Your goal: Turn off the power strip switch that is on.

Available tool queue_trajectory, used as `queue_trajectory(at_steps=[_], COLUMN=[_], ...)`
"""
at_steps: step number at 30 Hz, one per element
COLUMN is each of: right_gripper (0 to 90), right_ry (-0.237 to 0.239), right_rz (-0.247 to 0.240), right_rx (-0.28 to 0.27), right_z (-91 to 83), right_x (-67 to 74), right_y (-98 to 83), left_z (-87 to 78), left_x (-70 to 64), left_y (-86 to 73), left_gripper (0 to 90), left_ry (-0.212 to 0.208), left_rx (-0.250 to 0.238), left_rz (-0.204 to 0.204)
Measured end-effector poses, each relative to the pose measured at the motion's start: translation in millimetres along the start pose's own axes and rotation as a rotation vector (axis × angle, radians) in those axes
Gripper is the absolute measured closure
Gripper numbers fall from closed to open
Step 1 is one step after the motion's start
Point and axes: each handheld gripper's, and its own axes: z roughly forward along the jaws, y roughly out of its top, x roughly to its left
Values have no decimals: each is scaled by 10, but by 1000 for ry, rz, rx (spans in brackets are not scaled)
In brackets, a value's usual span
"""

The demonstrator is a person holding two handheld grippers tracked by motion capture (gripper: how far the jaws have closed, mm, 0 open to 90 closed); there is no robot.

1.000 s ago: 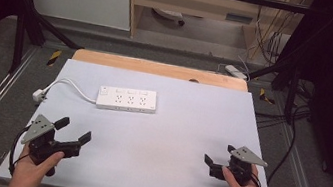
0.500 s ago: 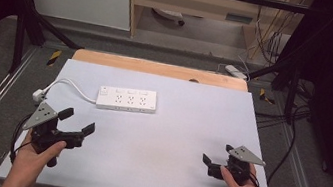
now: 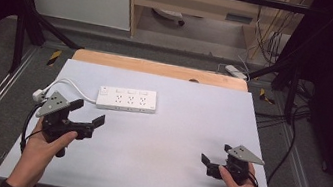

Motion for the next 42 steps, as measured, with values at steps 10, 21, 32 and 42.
queue_trajectory(at_steps=[10, 21, 32, 42], right_gripper=[40, 40, 38, 38], right_ry=[8, 15, 21, 27], right_rz=[-6, -1, -3, -4], right_rx=[-4, -2, -1, -4], right_z=[6, 6, 20, 22], right_x=[14, 29, 55, 67], right_y=[8, 17, 23, 31], left_z=[191, 391, 593, 888], left_x=[-96, -138, -108, -61], left_y=[158, 286, 429, 579], left_gripper=[58, 61, 64, 83], left_ry=[-22, -32, -46, -43], left_rx=[-8, -9, 6, 17], left_rz=[36, 58, 44, 30])
